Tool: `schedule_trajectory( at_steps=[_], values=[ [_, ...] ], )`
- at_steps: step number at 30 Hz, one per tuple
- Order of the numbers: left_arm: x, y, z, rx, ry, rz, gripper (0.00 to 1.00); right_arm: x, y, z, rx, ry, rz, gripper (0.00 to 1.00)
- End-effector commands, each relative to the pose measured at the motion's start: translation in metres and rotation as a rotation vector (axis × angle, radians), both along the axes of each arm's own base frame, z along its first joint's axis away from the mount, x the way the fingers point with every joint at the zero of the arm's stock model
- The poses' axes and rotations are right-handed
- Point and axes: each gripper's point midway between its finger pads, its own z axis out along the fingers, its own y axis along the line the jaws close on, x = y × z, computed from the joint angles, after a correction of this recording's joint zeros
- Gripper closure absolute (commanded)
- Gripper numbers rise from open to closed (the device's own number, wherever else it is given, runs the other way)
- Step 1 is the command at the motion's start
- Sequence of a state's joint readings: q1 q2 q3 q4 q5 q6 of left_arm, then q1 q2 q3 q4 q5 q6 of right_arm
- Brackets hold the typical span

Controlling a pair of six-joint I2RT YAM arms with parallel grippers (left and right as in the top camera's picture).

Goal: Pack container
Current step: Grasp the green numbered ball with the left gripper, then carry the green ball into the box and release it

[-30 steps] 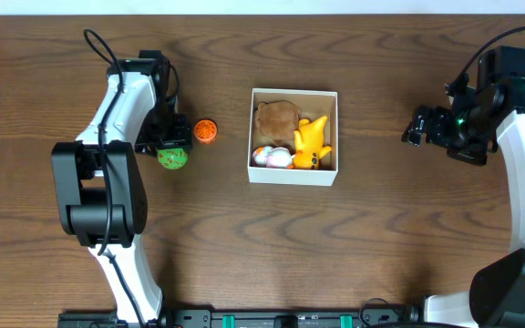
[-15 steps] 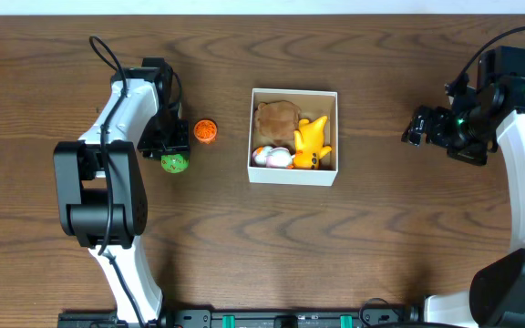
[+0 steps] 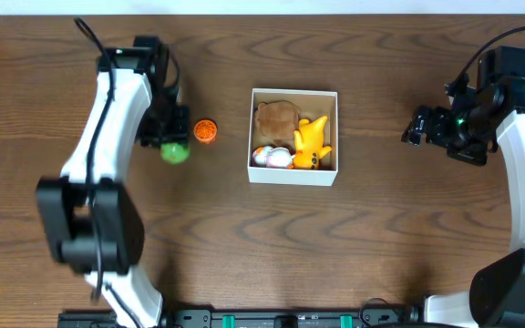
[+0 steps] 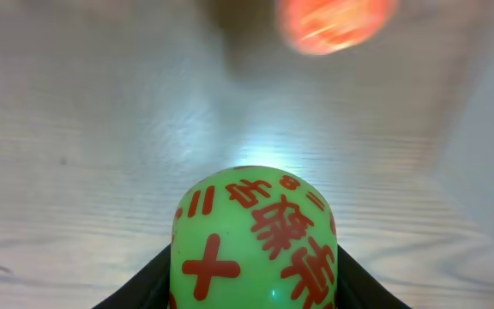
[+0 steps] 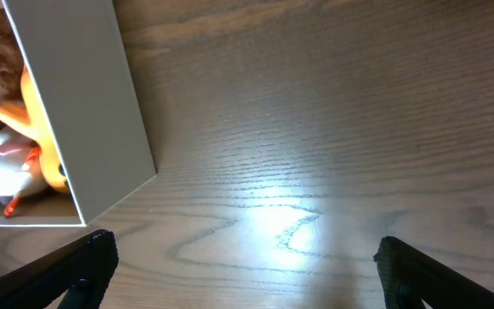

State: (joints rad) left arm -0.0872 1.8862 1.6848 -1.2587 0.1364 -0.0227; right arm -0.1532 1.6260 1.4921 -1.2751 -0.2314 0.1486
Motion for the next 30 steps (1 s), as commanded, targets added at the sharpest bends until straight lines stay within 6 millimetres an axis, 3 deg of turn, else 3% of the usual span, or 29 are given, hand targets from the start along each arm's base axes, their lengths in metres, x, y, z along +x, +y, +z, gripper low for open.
schedule_trajectory(
  at_steps=[1,5,9,18,28,30],
  values=[
    [0.004,-0.047,0.065,-0.071,-0.223,-0.116,0.66,0.000,-0.001,-0.001,-0.002,0.000,0.012,0.01],
    [0.001,-0.108,0.103,-0.127,-0.401,-0.273,0.66,0.000,-0.001,-0.001,-0.002,0.001,0.012,0.01],
    [-0.003,-0.163,0.103,-0.170,-0.461,-0.400,0.66,-0.001,-0.001,-0.001,-0.001,0.002,0.012,0.01],
    [-0.007,-0.239,0.026,-0.170,-0.351,-0.555,0.66,-0.001,-0.001,-0.001,-0.001,0.003,0.012,0.01],
    [-0.024,-0.266,-0.045,-0.128,-0.204,-0.625,0.65,-0.001,-0.001,-0.001,-0.001,0.005,0.012,0.01],
    [-0.029,-0.270,-0.053,-0.123,-0.185,-0.638,0.58,-0.001,-0.001,-0.001,-0.001,0.004,0.012,0.01]
  ],
)
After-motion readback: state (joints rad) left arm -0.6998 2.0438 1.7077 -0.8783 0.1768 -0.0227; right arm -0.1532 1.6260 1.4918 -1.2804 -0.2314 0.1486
